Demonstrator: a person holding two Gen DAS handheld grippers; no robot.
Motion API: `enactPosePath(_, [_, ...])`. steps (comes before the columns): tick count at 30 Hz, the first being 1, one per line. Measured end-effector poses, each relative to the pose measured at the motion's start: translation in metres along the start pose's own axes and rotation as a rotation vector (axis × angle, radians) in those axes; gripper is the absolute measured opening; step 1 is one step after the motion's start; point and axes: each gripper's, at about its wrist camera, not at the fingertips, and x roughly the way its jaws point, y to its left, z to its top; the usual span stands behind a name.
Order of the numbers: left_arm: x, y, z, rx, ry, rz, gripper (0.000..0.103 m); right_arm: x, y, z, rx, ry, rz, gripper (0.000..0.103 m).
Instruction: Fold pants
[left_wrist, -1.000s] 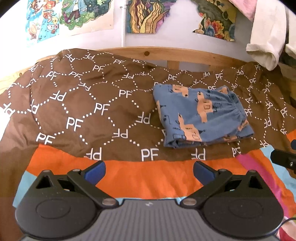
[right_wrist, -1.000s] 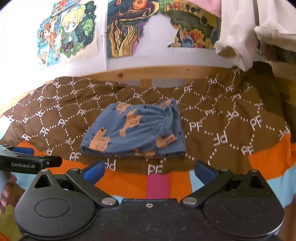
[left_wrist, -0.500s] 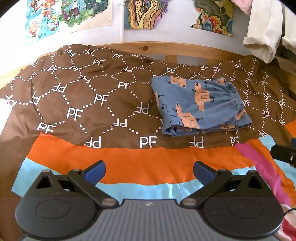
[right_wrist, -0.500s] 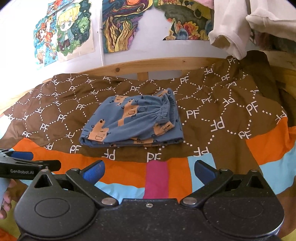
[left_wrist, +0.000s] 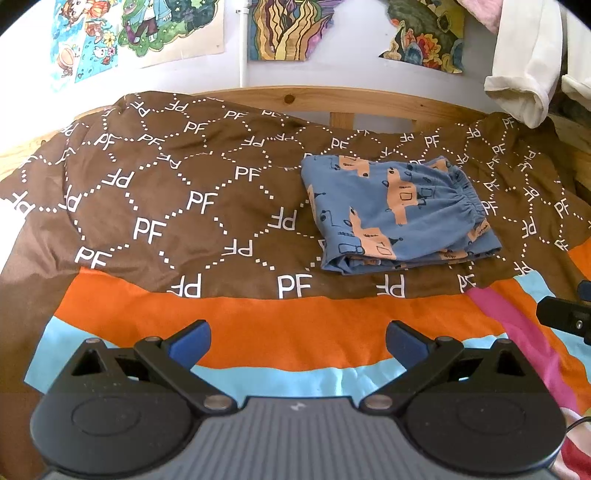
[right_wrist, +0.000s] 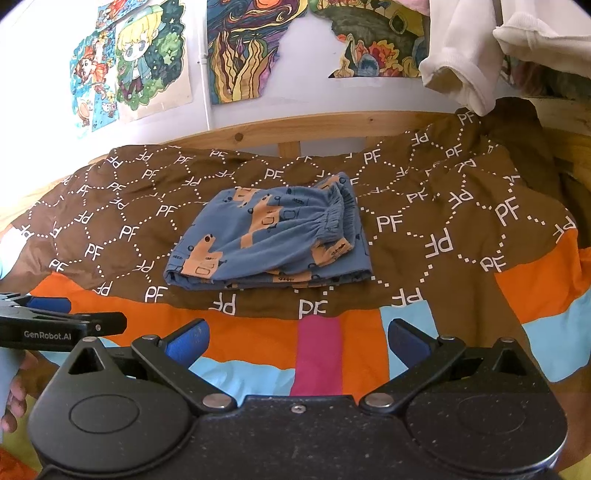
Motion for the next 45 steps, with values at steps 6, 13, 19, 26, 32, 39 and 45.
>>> enactPosePath(6, [-0.0005, -0.0005, 0.0000, 0.002, -0.001, 0.000, 0.103, -0.0007, -0.0004, -0.0003, 0.002, 0.004, 0.003, 0.102])
enactPosePath(13, [-0.0025, -0.0015, 0.0006, 0.007, -0.007, -0.002, 0.103, -0.0006, -0.0005, -0.0009, 0.003, 0.006, 0.004, 0.102])
enactPosePath(19, [-0.0029, -0.0016, 0.0007, 0.008, -0.009, -0.003, 0.103, -0.0002, -0.0009, -0.0022, 0.004, 0.009, 0.004, 0.102])
enactPosePath(26, [-0.0034, -0.0014, 0.0010, 0.007, -0.010, -0.003, 0.103, -0.0008, -0.0007, -0.0031, 0.006, 0.011, 0.002, 0.102])
enactPosePath(32, [-0.0038, -0.0017, 0.0014, 0.008, -0.011, -0.003, 0.103, -0.0006, -0.0012, -0.0030, 0.008, 0.013, 0.002, 0.102])
enactPosePath(39, [-0.0042, -0.0015, 0.0013, 0.007, -0.014, -0.003, 0.103, -0.0010, -0.0012, -0.0036, 0.009, 0.013, 0.001, 0.102])
enactPosePath(45, [-0.0041, -0.0019, 0.0009, 0.007, -0.014, -0.003, 0.103, -0.0011, -0.0012, -0.0043, 0.010, 0.017, 0.000, 0.102])
